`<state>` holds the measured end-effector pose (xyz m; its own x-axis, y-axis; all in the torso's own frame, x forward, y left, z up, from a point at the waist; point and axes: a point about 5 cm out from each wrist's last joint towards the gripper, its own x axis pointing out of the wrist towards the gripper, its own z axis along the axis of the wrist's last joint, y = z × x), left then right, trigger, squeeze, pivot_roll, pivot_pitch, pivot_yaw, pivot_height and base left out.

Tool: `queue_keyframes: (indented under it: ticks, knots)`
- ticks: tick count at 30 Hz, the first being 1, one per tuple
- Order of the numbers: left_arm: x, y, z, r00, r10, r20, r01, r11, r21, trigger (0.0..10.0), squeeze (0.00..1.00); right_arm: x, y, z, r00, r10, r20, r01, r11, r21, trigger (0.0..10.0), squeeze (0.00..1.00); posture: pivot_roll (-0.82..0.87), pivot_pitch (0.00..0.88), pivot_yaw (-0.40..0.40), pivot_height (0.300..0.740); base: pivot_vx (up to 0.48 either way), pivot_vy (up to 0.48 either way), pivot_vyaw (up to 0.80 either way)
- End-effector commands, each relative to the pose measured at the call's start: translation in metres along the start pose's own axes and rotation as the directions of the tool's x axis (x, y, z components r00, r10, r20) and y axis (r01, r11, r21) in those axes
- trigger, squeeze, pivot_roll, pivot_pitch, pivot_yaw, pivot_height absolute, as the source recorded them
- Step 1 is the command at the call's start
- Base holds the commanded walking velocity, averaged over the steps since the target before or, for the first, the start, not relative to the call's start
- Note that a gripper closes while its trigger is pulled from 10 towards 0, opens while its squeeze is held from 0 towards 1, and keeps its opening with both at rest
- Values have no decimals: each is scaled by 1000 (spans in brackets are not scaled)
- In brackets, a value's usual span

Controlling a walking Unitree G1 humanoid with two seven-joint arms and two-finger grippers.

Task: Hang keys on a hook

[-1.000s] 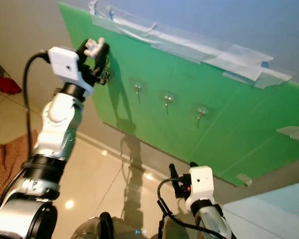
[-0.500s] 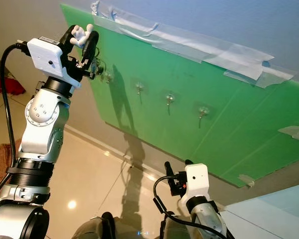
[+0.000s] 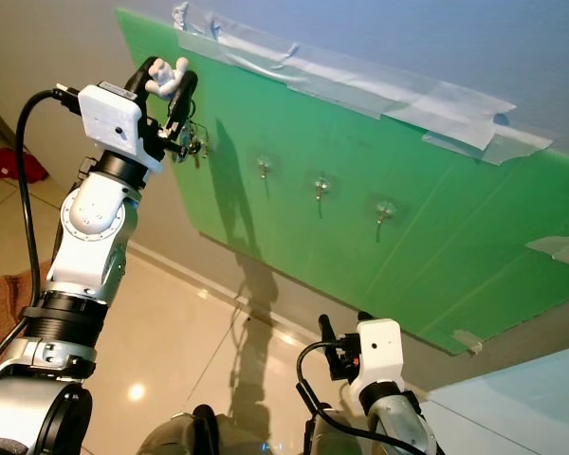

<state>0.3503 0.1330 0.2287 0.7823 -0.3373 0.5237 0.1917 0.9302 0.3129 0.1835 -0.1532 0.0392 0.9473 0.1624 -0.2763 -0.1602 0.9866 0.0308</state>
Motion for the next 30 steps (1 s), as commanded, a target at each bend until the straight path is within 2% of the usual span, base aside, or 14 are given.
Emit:
queue_keyframes:
  ticks: [1,6,11,17,19,22,30]
  knots:
    - [3,0,3,1000,-8,28,7,999,32,0,0,-4,-3,0,1000,-18,-2,18,1000,-1,10000,0,-291,186,41,740,0,0,0]
    - [2,-3,-2,999,-22,37,19,996,87,0,0,-6,-3,0,1000,-19,-4,19,1000,-5,10000,0,-298,193,36,740,0,0,0]
    - [-1,-3,-9,1000,-14,19,12,995,101,0,0,-9,-5,-1,1000,-23,-7,23,1000,-7,10000,0,-308,200,33,740,0,0,0]
    - [1,-3,-7,999,-5,41,1,993,116,0,0,-11,-6,-1,1000,-28,-11,28,1000,-8,10000,0,-314,204,30,740,0,0,0]
    - [-1,-4,-6,997,-24,77,10,984,177,0,0,-13,-6,-1,999,-30,-12,30,999,-12,10000,0,-320,205,23,740,0,0,0]
    - [-3,-4,-8,996,-33,87,13,976,219,0,0,-16,-7,0,999,-31,-14,30,999,-23,10000,0,-340,215,2,740,0,0,0]
    - [-5,-7,-14,997,-3,71,-13,973,229,0,0,-28,-16,-2,999,-45,-30,44,998,-44,10000,0,-382,227,-32,740,0,0,0]
